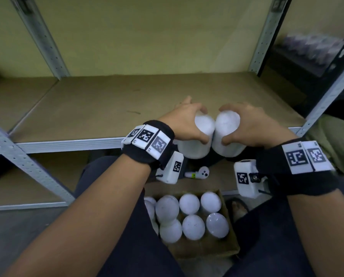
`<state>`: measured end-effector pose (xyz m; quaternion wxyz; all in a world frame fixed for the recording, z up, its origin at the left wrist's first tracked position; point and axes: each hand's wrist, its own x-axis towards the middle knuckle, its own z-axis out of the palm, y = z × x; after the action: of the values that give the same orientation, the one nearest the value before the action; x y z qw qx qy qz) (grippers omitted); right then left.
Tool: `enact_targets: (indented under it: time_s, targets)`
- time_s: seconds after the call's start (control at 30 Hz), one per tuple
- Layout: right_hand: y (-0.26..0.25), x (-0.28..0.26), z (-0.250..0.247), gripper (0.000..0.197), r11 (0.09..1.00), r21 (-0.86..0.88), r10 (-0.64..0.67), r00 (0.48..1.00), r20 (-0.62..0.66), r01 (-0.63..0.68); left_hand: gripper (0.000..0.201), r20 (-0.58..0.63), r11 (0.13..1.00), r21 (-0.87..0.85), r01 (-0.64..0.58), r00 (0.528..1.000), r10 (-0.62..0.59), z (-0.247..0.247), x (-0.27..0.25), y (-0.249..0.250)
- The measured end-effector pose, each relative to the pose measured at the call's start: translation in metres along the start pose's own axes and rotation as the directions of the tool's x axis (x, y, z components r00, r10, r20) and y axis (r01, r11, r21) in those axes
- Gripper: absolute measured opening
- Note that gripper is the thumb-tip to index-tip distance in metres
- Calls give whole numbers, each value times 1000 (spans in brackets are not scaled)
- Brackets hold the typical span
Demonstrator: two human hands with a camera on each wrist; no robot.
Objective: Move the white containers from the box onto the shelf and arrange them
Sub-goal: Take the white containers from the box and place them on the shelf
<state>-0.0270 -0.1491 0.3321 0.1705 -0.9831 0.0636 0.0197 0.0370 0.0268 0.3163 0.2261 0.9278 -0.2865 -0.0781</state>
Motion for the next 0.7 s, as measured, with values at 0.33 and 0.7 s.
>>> enact_targets:
  time_s: [0.33,0.7]
  targets:
    - [5,48,-5,74,986,168,33,995,-89,-17,64,-151,998,-58,4,988,-13,-13,26,-10]
    - [8,66,8,62,986,163,56,997,-52,-46,62,-106,997,-83,6,994,-15,-1,39,-19]
